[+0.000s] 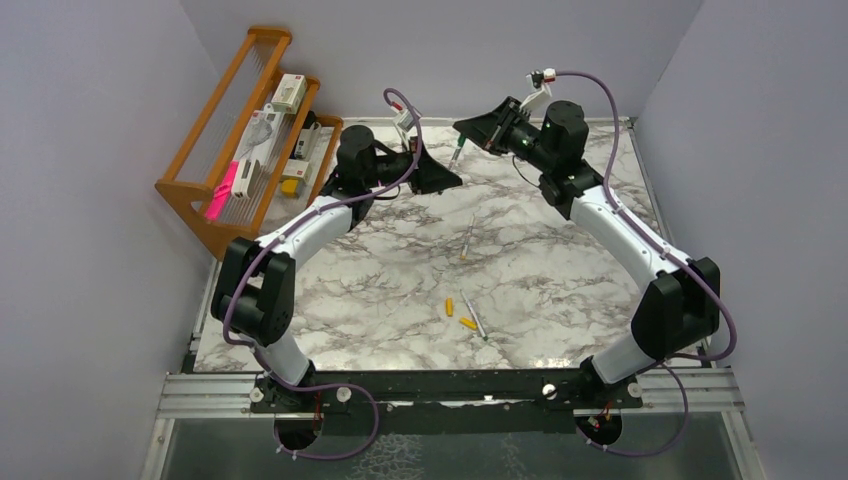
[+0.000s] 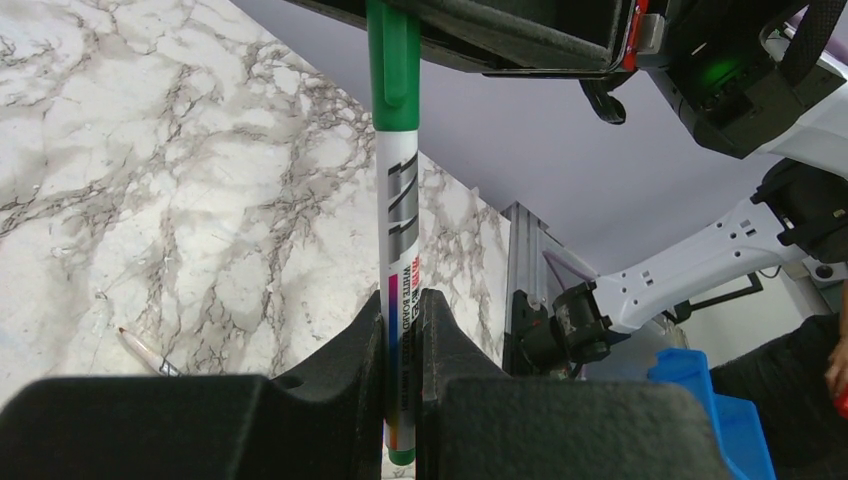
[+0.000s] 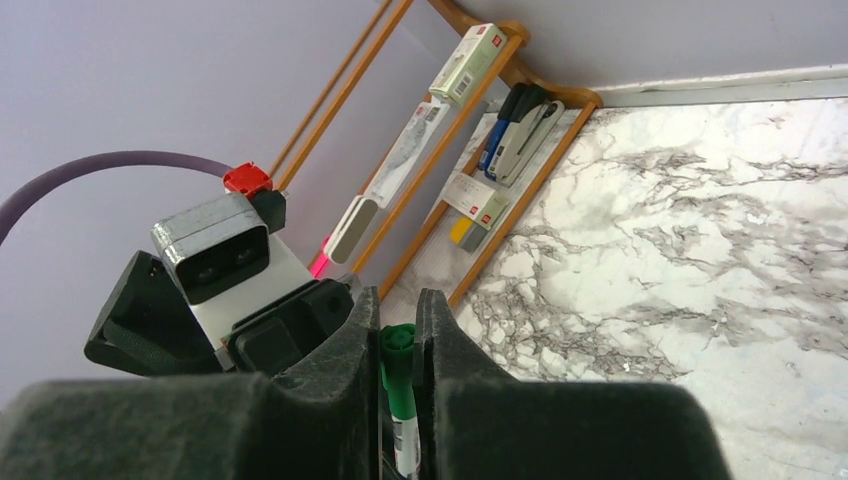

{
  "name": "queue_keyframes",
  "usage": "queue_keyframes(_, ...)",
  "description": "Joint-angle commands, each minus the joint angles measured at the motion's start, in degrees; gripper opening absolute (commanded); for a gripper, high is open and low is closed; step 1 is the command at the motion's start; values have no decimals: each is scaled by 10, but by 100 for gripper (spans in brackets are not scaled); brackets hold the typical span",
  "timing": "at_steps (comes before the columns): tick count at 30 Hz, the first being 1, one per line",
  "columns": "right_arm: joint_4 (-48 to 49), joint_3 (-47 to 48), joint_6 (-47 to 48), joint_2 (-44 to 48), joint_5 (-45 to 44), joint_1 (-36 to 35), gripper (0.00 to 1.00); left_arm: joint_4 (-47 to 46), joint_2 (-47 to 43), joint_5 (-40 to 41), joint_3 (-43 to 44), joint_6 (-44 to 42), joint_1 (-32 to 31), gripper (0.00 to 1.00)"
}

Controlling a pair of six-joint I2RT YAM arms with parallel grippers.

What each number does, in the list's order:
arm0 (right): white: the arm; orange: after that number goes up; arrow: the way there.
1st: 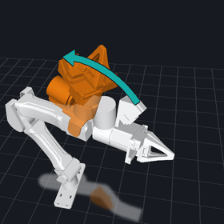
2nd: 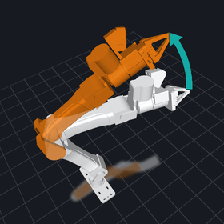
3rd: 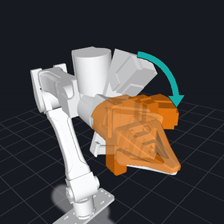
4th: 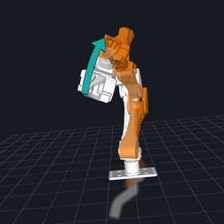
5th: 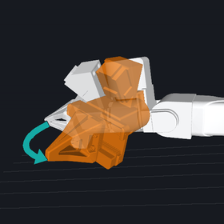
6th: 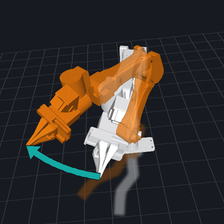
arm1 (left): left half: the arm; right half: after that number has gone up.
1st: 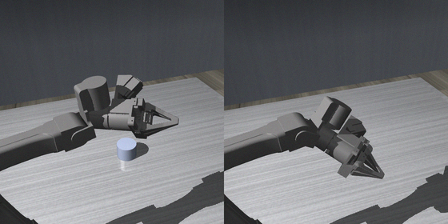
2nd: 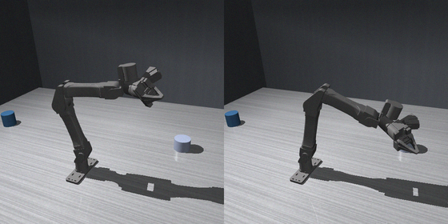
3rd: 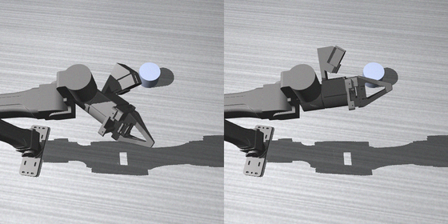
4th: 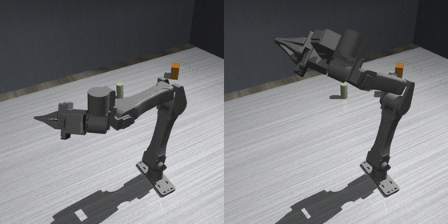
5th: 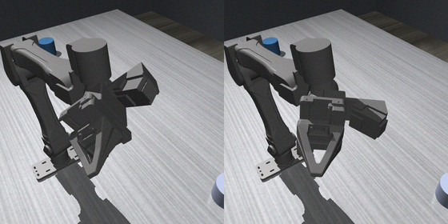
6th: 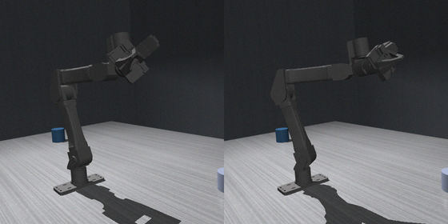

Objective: Insert the pens into the pen caps

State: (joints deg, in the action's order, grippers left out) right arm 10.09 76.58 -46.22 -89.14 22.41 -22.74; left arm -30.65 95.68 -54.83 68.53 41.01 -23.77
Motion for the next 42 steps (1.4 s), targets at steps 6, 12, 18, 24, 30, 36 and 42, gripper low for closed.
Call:
queue_keyframes(6, -9, -62, 8, 35, 52, 3, 1, -31, -2, 18, 31, 17, -4, 0)
queue_keyframes(12, -23, -101, 15, 44, 96, 2, 1, -46, 27, 33, 60, 26, -6, 0)
queue_keyframes(18, -16, -123, 2, 35, 132, 2, 1, -60, 57, 46, 80, 49, -9, 0)
queue_keyframes(24, 2, -153, -5, 48, 138, 2, 1, -61, 66, 38, 93, 54, -12, 0)
queue_keyframes(30, -2, -177, -2, 65, 144, 1, 1, -66, 76, 37, 93, 46, -18, 0)
queue_keyframes(36, -17, -181, 6, 81, 138, 1, 1, -75, 78, 39, 82, 46, -25, 0)
queue_keyframes(42, -21, -184, 4, 88, 144, -3, 1, -97, 87, 44, 82, 61, -32, 0)
